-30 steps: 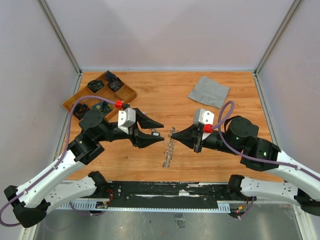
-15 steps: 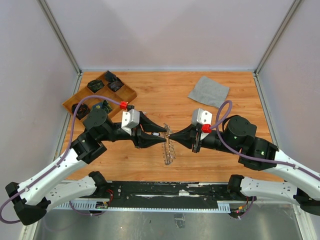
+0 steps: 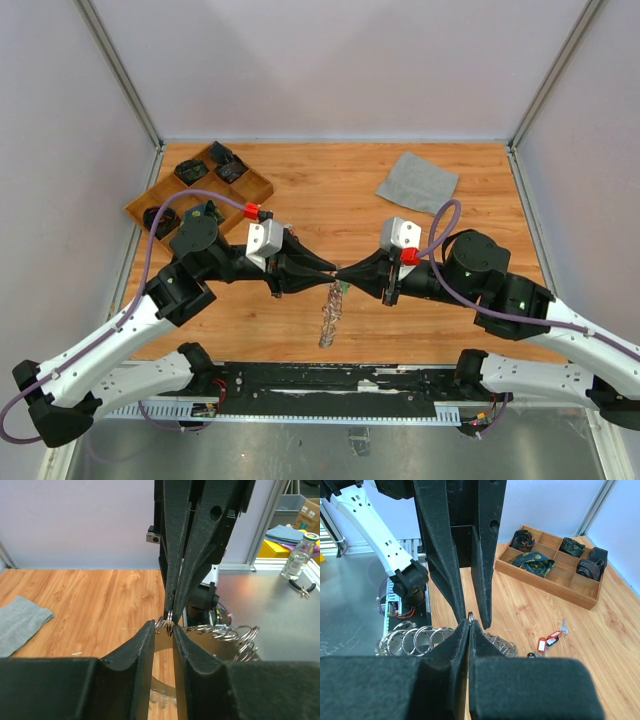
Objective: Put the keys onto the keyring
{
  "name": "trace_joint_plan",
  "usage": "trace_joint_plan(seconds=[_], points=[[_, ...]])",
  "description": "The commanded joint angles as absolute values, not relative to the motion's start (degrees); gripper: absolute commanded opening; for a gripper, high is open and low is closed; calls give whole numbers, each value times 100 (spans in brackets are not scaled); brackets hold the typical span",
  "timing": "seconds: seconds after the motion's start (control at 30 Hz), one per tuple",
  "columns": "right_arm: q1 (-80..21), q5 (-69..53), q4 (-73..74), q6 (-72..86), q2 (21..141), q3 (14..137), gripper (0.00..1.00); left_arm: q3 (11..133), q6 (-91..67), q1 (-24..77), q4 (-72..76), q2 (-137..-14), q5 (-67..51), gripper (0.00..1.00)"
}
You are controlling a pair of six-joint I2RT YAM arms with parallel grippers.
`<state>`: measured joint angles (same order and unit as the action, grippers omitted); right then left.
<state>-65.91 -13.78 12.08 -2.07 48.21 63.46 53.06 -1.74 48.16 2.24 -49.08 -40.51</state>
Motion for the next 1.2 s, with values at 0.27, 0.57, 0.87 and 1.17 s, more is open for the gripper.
trace_joint_plan(seconds=[0.27, 0.57, 0.87, 1.17], points=[[-6537, -1450, 766, -138, 4819, 6413, 1, 5491, -243, 4931, 412, -4924, -4087, 14], [-6539, -1406, 825, -195, 4759, 6451, 3, 5299, -690, 4931, 922, -4733, -3884, 1], [-6539, -817, 744, -335, 4121, 6179, 46, 5168, -765, 4930, 958, -4551, -3622, 1], [-6541, -79, 1667, -297, 4082, 6095, 47, 5074, -817, 4931, 858, -4242, -3022, 0]])
